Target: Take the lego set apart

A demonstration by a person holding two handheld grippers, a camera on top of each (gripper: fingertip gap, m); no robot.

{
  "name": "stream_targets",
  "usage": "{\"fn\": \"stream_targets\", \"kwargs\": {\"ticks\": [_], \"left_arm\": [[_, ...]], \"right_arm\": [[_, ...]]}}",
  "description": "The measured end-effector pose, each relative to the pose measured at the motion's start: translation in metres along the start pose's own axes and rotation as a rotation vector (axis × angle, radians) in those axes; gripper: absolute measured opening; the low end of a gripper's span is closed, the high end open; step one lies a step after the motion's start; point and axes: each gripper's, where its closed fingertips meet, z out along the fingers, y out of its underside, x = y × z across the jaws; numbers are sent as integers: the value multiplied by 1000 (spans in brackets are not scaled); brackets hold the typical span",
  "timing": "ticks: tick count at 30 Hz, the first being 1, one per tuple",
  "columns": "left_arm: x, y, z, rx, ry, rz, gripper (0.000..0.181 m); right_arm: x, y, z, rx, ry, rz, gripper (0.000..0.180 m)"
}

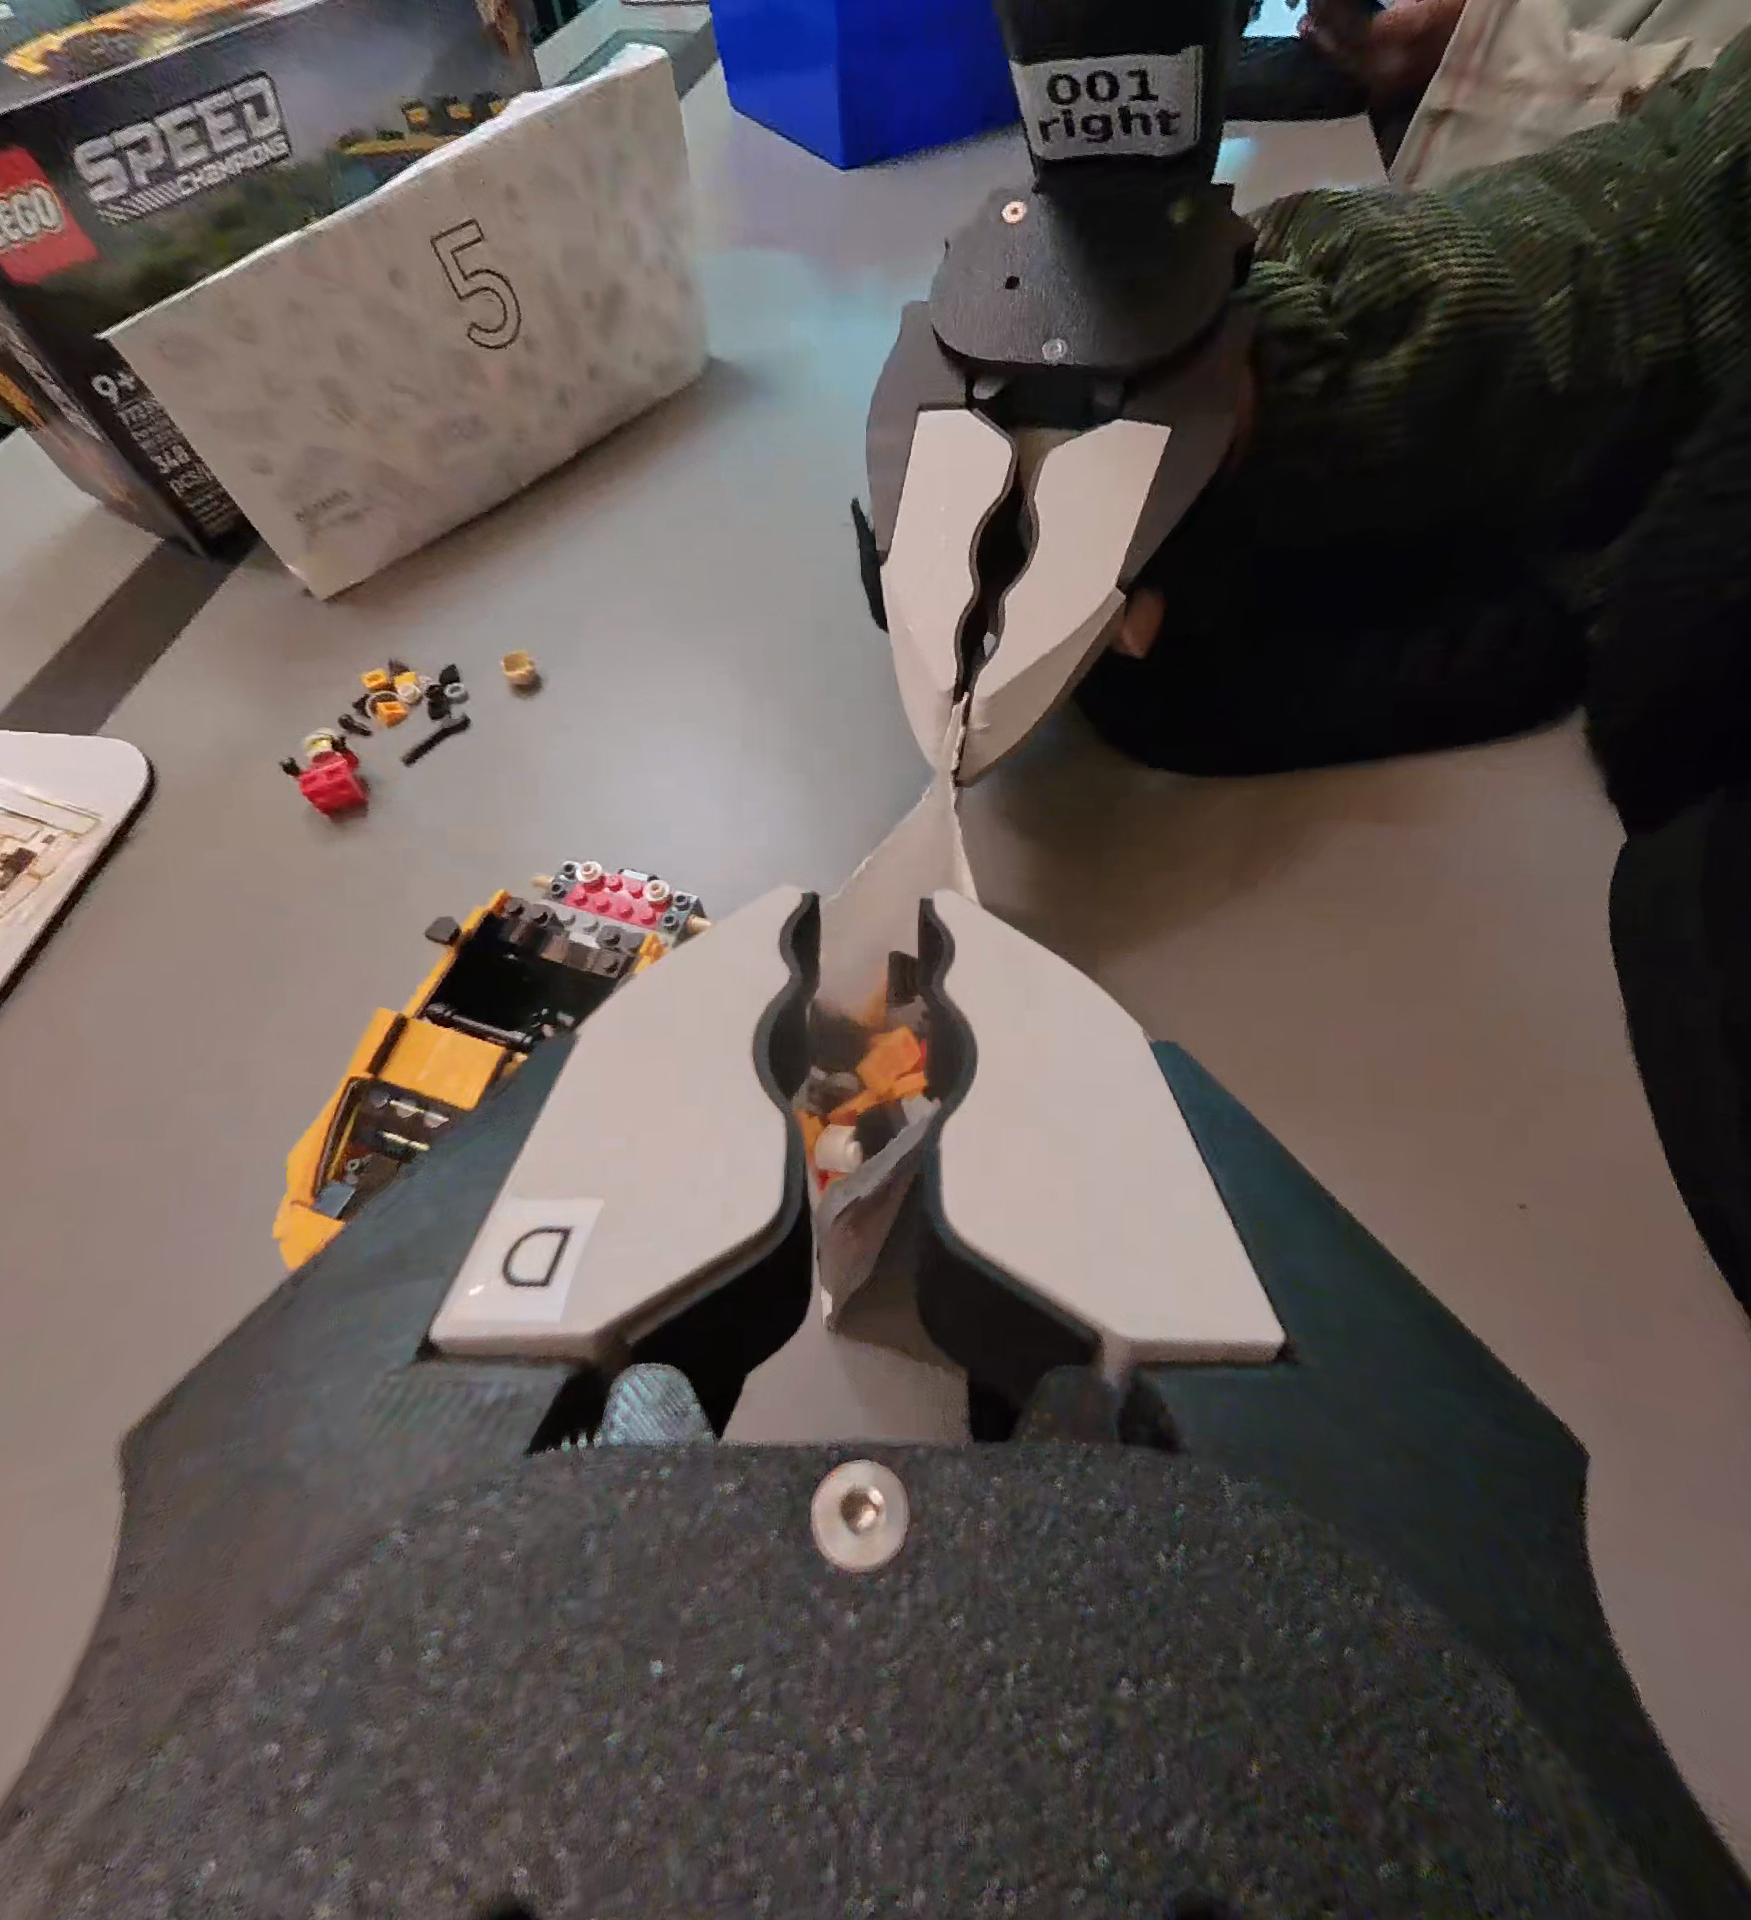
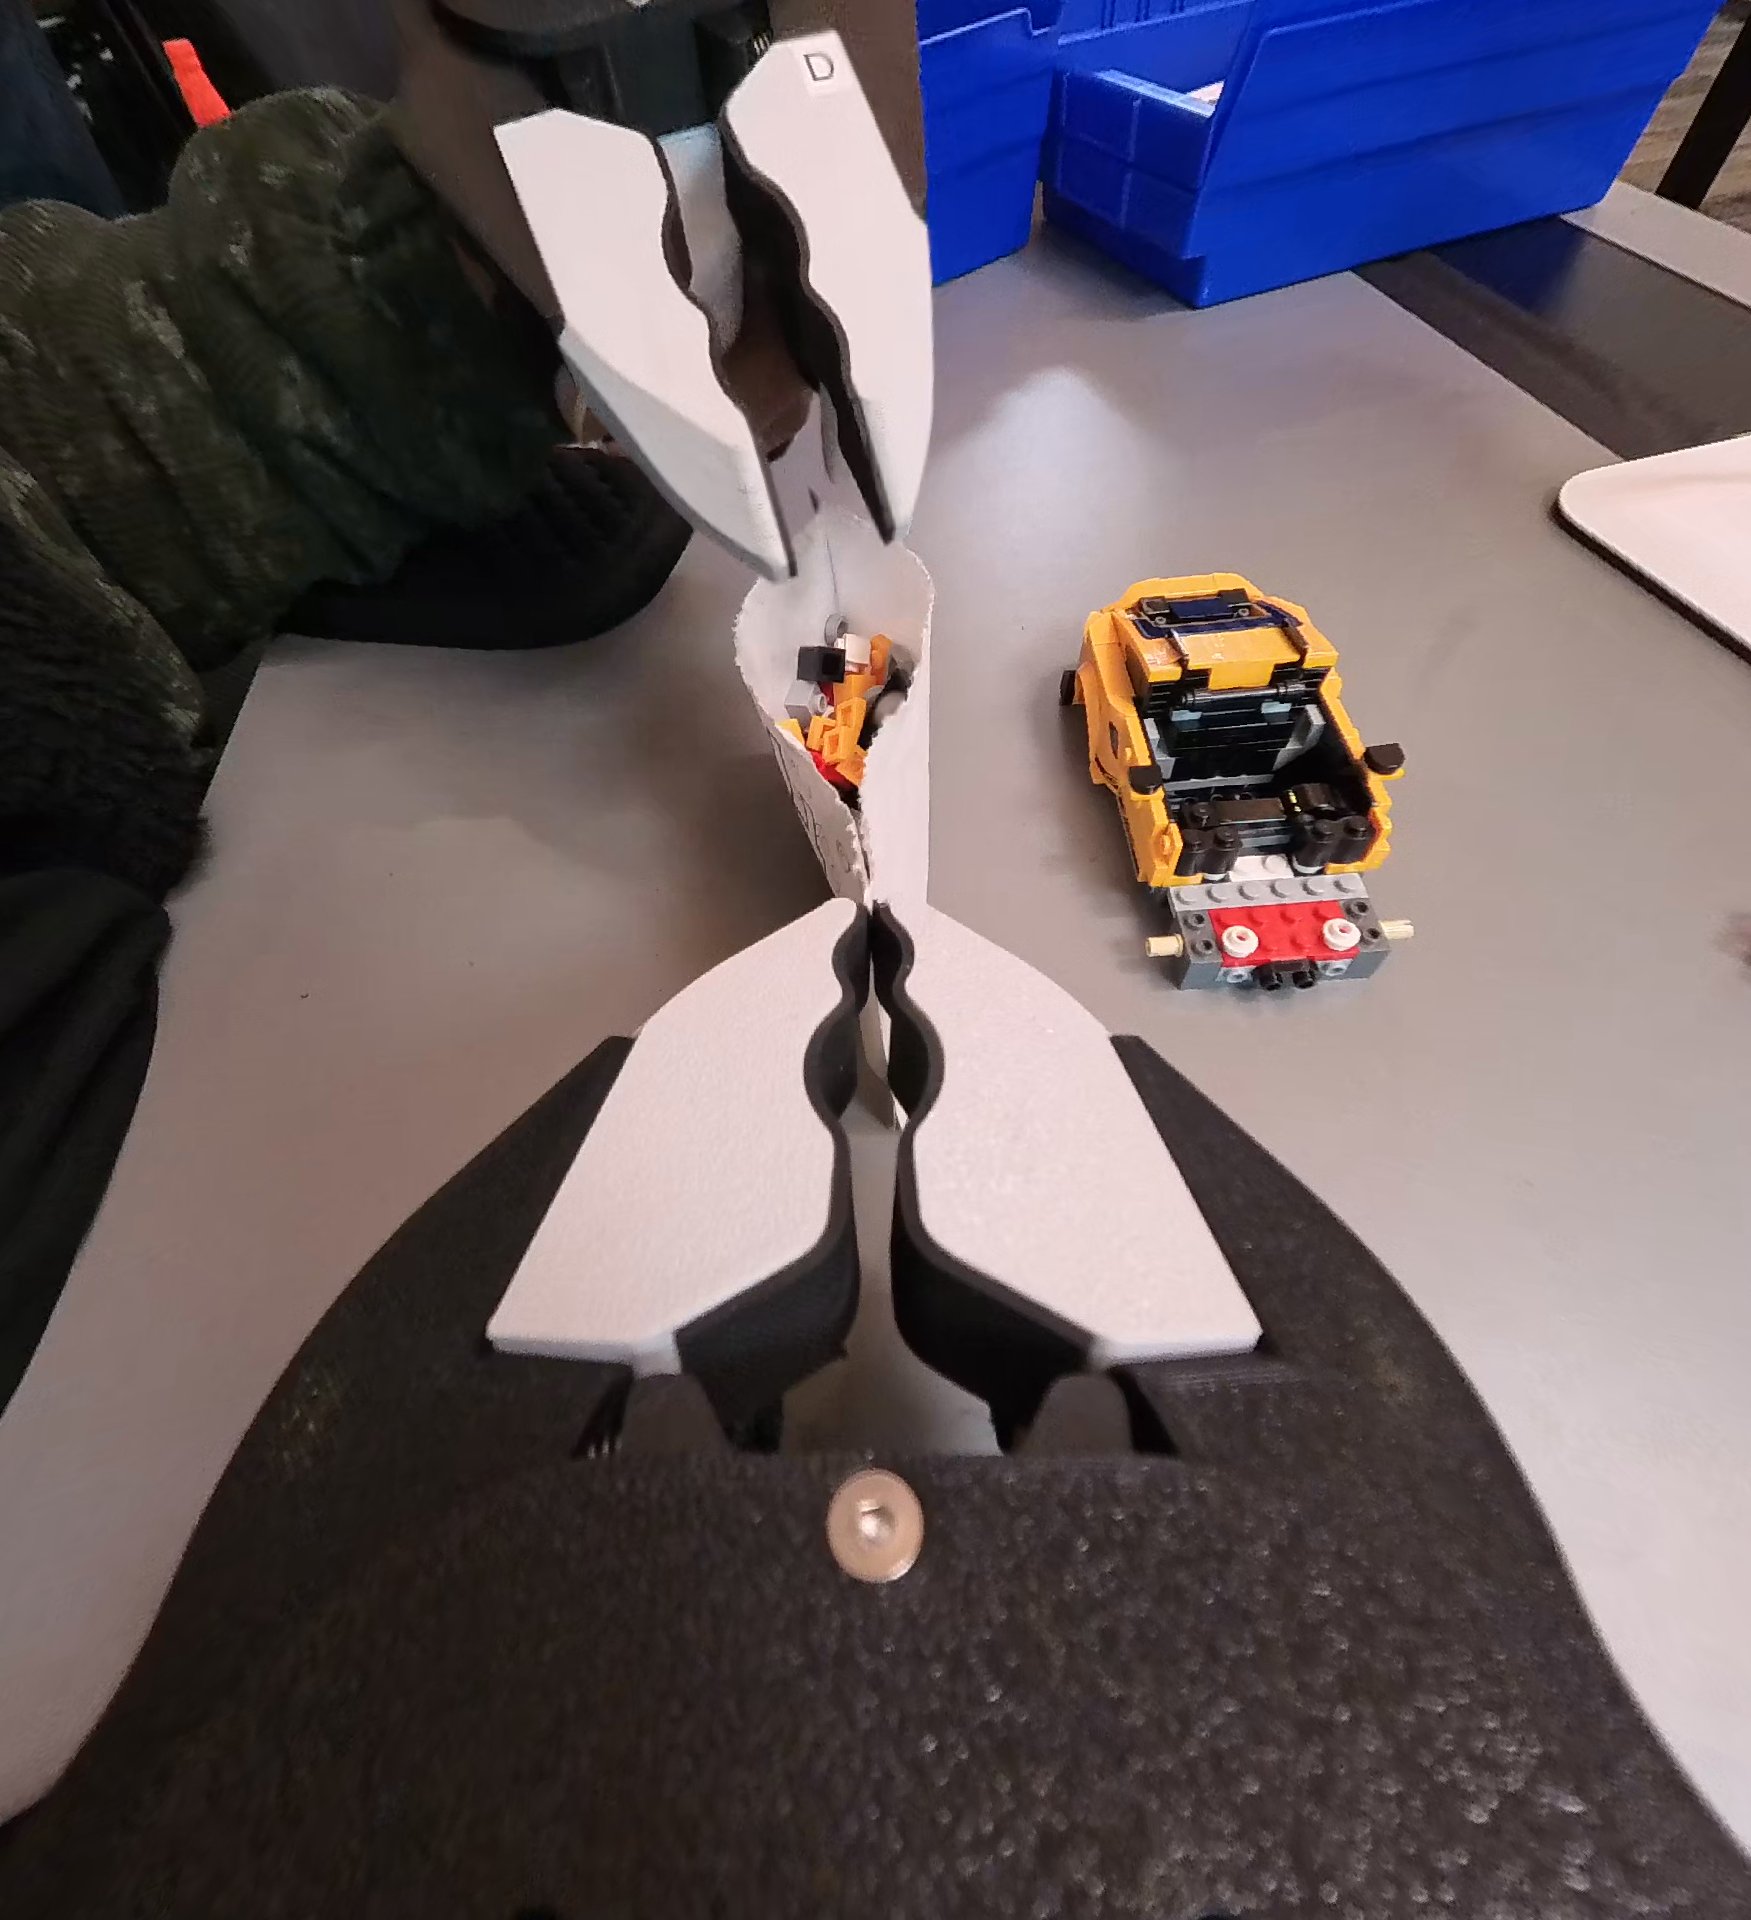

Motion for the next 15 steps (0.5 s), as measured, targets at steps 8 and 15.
{"fn": "stream_targets", "kwargs": {"ticks": [8, 15], "left_arm": [[-1, 7, -13, -16, 0, 26, 24], [-3, 57, -24, -134, 74, -38, 36]], "right_arm": [[0, 0, -1, 1, -2, 1, 0], [2, 2, -4, -8, -18, -6, 0]]}}
